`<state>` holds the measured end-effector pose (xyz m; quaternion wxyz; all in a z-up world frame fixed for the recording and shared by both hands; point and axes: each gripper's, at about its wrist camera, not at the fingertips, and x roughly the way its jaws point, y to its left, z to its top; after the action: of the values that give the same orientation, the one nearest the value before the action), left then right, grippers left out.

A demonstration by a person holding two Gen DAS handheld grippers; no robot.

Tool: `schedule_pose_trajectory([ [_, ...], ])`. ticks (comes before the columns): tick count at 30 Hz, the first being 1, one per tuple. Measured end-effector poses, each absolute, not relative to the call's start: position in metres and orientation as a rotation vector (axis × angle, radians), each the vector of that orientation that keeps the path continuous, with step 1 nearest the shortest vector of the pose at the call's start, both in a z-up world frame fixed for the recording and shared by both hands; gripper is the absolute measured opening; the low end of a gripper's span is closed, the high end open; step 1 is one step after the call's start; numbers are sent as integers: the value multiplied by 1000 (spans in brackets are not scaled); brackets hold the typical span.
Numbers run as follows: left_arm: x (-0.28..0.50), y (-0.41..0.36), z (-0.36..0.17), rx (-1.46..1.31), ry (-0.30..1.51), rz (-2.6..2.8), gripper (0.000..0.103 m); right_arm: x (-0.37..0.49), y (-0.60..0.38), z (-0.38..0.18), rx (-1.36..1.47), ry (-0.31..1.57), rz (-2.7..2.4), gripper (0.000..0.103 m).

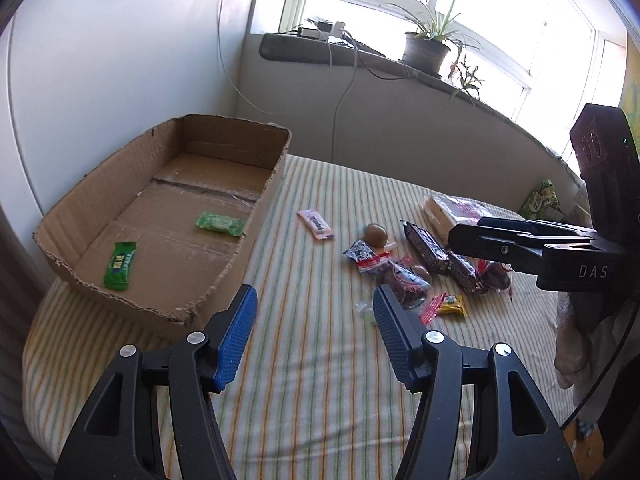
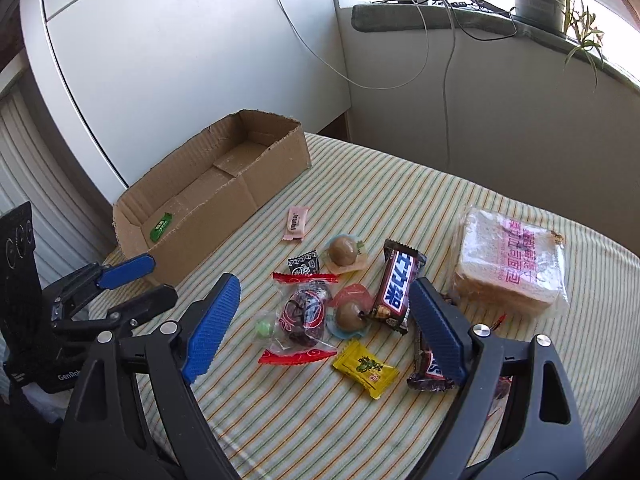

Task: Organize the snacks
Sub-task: 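Move both open tools back toward the remaining snacks, then grasp the red-ended snack bag with the right tool while the left tool grasps the small clear candy bag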

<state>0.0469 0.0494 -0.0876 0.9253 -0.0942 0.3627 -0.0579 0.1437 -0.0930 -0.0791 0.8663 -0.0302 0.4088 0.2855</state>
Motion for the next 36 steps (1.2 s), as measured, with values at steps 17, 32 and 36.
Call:
schedule_pose_trajectory([
  [17,74,17,-115,-187,844,-248,37,160,-77,-125,9,1039,669,44],
  [32,87,5,-131,-145,896,-284,28,172,-61,-145,-34,1101,662,38],
  [36,88,5,-132,-147,897,-289,14,171,-63,-146,-23,1101,665,36],
])
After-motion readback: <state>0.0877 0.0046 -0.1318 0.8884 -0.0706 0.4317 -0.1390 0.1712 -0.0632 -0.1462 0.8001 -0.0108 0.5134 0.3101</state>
